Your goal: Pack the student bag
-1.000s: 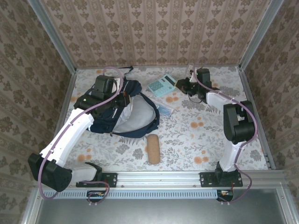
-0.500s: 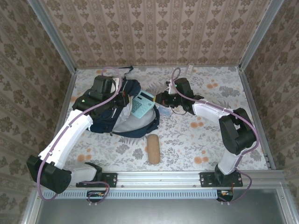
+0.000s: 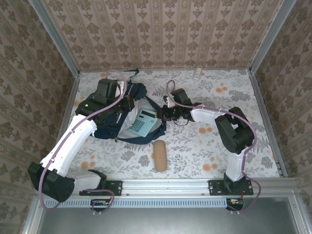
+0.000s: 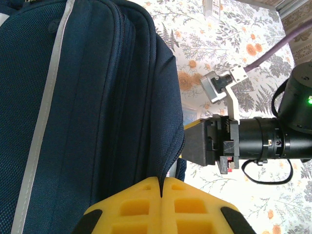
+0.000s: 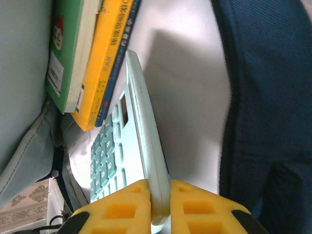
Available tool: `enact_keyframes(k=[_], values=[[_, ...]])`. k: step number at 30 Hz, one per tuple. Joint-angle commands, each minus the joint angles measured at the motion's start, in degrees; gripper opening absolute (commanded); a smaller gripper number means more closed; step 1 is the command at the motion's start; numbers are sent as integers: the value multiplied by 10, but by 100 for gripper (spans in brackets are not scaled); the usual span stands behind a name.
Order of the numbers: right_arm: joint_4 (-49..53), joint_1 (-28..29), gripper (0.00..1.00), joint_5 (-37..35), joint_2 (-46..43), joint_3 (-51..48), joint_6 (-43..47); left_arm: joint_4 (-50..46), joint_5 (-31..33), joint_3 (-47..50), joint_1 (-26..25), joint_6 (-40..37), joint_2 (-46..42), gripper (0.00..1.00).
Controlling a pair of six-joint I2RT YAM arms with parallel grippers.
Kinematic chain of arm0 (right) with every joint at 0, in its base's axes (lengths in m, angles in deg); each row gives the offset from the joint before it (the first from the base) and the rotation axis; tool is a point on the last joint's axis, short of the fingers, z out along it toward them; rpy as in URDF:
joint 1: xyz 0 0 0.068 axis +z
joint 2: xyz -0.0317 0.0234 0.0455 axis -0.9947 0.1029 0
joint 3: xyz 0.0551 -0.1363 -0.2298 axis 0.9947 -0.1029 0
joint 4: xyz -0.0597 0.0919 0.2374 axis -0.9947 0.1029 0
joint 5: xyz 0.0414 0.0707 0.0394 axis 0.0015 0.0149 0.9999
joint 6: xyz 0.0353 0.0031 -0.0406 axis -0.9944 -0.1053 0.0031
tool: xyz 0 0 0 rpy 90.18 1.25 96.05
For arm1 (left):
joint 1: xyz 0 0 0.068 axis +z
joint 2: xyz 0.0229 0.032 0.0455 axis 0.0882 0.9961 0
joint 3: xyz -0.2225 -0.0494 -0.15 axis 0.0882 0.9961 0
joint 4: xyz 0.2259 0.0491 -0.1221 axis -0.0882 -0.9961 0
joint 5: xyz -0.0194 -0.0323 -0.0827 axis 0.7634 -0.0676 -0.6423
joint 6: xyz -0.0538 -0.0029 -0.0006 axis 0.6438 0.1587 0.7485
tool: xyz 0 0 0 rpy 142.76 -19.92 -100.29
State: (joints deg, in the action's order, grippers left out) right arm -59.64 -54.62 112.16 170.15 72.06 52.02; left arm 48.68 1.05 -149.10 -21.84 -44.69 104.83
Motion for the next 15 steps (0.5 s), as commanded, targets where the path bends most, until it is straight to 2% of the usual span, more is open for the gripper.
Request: enact_keyframes(k=[1, 11, 14, 15], values=[[20, 8, 14, 11, 27, 50, 38, 20, -4, -22, 4, 0, -24, 0], [13, 15, 15, -23, 70, 84, 32, 21, -9, -18, 4, 2, -24, 0], [25, 15, 27, -24, 81, 99, 28, 24, -12, -18, 4, 3, -23, 0], [27, 15, 27, -30, 78, 97, 28, 24, -13, -18, 4, 3, -23, 0]])
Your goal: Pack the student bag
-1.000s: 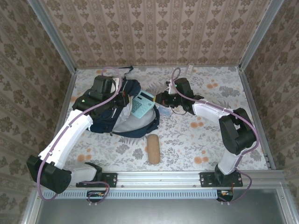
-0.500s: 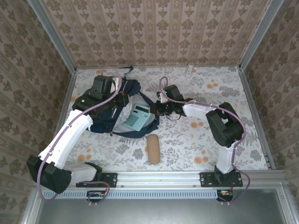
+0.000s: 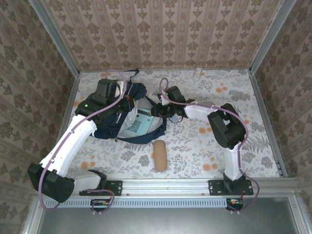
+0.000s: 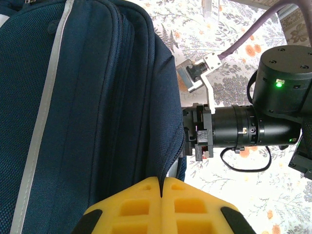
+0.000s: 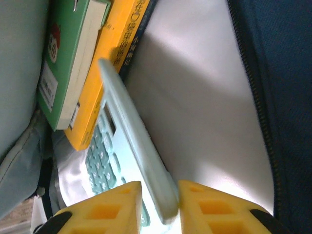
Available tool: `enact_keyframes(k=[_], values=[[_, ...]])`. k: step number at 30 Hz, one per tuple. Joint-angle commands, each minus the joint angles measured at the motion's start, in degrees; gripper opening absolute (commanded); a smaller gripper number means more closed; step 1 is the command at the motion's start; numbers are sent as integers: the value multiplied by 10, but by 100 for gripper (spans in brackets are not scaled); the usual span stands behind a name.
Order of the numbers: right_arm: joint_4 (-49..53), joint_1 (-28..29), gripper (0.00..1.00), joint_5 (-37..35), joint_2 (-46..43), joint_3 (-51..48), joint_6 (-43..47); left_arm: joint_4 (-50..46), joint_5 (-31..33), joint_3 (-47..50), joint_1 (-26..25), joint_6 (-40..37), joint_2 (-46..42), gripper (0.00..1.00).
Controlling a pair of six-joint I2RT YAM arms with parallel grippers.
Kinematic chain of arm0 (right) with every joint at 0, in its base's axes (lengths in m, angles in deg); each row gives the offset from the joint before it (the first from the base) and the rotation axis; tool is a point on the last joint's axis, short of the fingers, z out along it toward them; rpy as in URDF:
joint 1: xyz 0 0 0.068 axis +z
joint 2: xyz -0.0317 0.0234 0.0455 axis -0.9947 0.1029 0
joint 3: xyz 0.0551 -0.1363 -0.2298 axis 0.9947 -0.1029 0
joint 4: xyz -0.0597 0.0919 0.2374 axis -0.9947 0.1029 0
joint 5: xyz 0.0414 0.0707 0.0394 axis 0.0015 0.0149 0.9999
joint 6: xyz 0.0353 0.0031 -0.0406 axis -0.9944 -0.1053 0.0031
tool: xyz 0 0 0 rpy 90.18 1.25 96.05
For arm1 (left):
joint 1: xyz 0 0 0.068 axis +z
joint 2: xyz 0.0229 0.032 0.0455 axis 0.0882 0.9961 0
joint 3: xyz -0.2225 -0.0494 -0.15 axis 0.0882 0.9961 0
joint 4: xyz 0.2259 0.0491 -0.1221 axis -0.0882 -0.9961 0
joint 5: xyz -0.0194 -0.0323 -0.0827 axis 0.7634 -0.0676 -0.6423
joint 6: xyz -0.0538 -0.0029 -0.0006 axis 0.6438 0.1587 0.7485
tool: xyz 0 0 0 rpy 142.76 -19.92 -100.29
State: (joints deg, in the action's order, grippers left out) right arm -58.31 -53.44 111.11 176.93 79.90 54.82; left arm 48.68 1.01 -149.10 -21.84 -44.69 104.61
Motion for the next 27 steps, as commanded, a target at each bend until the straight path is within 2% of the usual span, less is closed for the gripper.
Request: enact_keyframes(k=[1, 3, 9, 12, 18, 22, 27], values=[[16, 2, 29, -24, 7, 17, 0, 24, -13, -18, 4, 3, -21, 0], [26, -2, 45, -33, -4, 11, 4, 23, -10, -19, 4, 0, -22, 0], [70, -21, 69, -65, -55, -15, 20, 24, -8, -18, 4, -2, -24, 0], [91, -32, 75, -83, -88, -36, 28, 27, -7, -17, 4, -3, -24, 0], [139, -50, 78, -124, -156, -64, 57, 28, -9, -17, 4, -5, -25, 0], [161, -74, 77, -173, -193, -79, 71, 27, -4, -18, 22, -7, -29, 0], [171, -116, 65, -195, -204, -83, 69, 29, 4, -17, 26, -8, -37, 0]])
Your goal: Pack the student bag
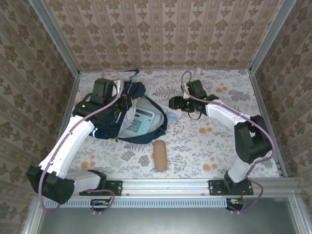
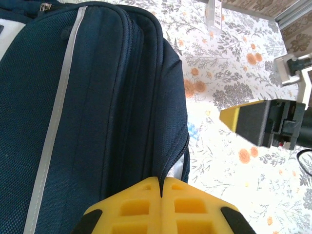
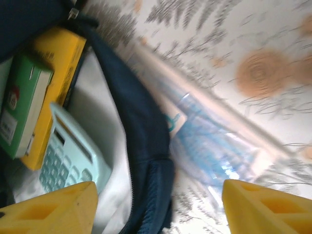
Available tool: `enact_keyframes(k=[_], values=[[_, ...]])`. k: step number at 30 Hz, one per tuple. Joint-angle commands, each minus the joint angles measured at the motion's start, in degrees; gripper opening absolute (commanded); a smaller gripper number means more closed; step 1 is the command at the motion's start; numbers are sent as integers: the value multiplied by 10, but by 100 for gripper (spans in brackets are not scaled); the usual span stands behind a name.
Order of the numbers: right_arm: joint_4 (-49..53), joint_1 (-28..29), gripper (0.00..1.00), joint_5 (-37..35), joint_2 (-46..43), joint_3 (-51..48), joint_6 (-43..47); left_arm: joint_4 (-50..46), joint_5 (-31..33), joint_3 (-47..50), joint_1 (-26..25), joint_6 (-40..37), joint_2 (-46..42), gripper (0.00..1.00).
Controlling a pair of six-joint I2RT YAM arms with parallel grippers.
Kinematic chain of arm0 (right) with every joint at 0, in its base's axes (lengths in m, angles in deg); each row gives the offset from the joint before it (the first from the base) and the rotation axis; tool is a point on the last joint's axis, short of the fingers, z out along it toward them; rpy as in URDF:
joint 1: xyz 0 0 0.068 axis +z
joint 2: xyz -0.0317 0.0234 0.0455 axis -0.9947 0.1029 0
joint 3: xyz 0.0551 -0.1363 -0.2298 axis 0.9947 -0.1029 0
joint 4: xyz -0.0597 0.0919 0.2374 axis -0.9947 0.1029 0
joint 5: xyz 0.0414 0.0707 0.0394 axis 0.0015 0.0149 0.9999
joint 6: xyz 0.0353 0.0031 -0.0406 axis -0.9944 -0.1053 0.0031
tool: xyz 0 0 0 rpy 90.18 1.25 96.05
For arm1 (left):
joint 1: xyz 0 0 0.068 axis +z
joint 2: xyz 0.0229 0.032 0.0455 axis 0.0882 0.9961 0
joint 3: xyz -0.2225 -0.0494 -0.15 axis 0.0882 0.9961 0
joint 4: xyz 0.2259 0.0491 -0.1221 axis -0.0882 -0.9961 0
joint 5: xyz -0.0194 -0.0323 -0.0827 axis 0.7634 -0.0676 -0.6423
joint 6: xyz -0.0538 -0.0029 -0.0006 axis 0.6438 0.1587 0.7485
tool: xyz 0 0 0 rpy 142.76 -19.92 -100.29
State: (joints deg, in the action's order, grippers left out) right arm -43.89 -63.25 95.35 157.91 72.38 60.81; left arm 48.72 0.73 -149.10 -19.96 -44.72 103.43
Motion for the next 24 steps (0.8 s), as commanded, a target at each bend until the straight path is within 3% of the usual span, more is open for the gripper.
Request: enact_keyframes(k=[1, 4, 8, 11, 17, 24], values=[[26, -21, 61, -34, -10, -6, 14, 27, 7, -17, 8, -8, -26, 0], [23, -21, 51, -23, 12, 2, 19, 25, 9, -15, 9, -5, -30, 0], [24, -18, 26, 6, 71, 34, 18, 28, 9, -10, 10, -3, -34, 0], [23, -4, 19, 17, 116, 61, 19, 28, 5, -9, 10, -1, -32, 0], [40, 9, 12, 10, 187, 106, 13, 24, 1, -8, 11, 1, -33, 0], [50, 7, 11, -23, 187, 56, 6, 24, 3, -2, 11, 1, -36, 0]])
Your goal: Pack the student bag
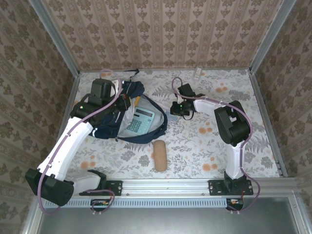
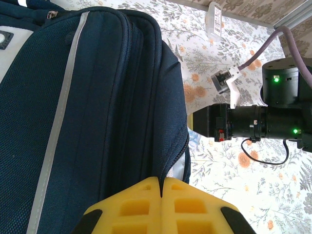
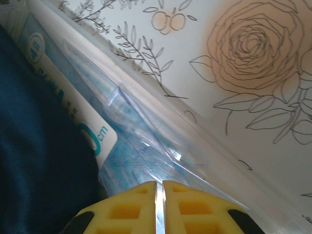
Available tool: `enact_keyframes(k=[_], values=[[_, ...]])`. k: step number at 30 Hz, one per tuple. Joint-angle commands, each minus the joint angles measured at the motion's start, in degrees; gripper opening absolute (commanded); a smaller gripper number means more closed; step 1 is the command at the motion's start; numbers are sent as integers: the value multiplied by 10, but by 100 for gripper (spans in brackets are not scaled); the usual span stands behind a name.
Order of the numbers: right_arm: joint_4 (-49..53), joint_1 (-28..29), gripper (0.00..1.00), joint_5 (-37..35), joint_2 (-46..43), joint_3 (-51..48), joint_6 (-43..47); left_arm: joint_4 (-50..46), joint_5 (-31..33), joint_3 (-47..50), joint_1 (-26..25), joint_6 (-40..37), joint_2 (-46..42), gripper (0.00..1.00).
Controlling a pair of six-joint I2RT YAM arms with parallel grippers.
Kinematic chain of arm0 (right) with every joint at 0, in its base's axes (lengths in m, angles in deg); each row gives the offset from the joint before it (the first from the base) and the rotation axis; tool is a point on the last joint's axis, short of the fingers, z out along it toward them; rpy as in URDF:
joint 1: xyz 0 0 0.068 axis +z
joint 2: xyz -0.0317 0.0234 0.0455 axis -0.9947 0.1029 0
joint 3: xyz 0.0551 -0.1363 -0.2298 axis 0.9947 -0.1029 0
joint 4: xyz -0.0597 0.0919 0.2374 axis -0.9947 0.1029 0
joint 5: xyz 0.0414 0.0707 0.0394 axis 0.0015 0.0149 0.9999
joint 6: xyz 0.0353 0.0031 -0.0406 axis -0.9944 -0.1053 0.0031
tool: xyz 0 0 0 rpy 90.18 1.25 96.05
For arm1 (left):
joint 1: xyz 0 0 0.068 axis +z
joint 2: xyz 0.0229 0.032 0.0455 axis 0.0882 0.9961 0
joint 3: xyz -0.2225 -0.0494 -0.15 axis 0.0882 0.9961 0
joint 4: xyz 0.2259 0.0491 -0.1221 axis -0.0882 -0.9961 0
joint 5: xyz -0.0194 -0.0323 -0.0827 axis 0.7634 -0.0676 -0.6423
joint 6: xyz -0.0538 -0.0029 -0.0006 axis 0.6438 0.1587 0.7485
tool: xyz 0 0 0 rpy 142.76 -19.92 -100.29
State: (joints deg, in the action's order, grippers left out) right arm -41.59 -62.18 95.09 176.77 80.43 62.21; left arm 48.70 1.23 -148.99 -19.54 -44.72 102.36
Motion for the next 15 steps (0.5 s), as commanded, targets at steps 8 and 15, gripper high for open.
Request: enact_keyframes(k=[8, 15], values=[[35, -26, 9, -90, -96, -163, -63, 34, -5, -1, 8, 0, -18, 0], [13, -8, 11, -65, -181, -296, -132, 49, -17, 1, 8, 2, -6, 0]])
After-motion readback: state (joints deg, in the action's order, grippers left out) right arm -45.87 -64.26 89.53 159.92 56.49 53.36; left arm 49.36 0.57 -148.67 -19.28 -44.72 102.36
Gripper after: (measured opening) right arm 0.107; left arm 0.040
